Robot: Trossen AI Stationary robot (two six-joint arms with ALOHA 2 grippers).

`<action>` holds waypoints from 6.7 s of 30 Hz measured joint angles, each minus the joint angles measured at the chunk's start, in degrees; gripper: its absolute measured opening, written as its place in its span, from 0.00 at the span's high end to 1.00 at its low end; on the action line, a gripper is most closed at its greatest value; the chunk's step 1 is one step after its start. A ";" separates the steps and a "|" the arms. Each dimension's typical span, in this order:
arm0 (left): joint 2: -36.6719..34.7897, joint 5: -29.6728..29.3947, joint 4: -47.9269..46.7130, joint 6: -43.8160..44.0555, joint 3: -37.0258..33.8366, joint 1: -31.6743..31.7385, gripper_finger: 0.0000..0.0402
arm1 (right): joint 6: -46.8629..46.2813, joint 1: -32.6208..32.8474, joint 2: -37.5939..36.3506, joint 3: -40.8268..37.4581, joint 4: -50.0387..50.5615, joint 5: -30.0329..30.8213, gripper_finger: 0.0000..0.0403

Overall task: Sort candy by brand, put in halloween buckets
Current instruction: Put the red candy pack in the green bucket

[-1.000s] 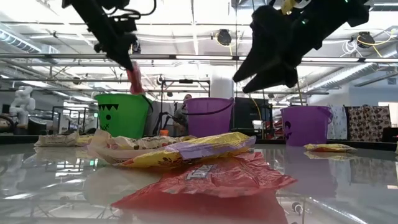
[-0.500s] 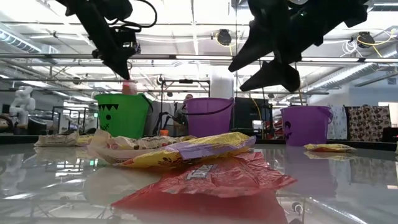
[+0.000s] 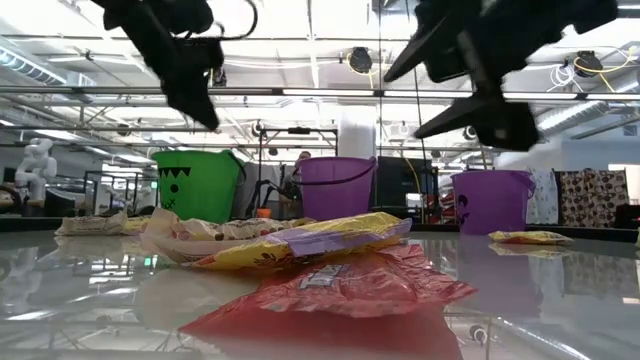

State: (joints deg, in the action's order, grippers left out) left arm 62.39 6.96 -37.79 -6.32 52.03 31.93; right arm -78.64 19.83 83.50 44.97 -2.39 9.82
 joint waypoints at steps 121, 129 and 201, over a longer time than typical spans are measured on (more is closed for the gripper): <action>36.87 3.80 77.97 68.86 0.12 -39.35 0.64 | 7.79 13.91 6.75 25.62 36.00 30.95 1.00; 36.87 3.93 77.98 64.52 0.13 -39.17 0.75 | 9.40 13.17 6.75 25.62 35.12 28.82 1.00; -0.36 -3.49 -3.82 17.72 0.09 4.36 0.71 | 13.07 12.01 6.71 25.66 37.37 27.49 0.54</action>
State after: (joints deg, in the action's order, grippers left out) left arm 62.03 3.47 -41.61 11.40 52.12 36.28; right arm -65.57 31.83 90.21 70.63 34.98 37.31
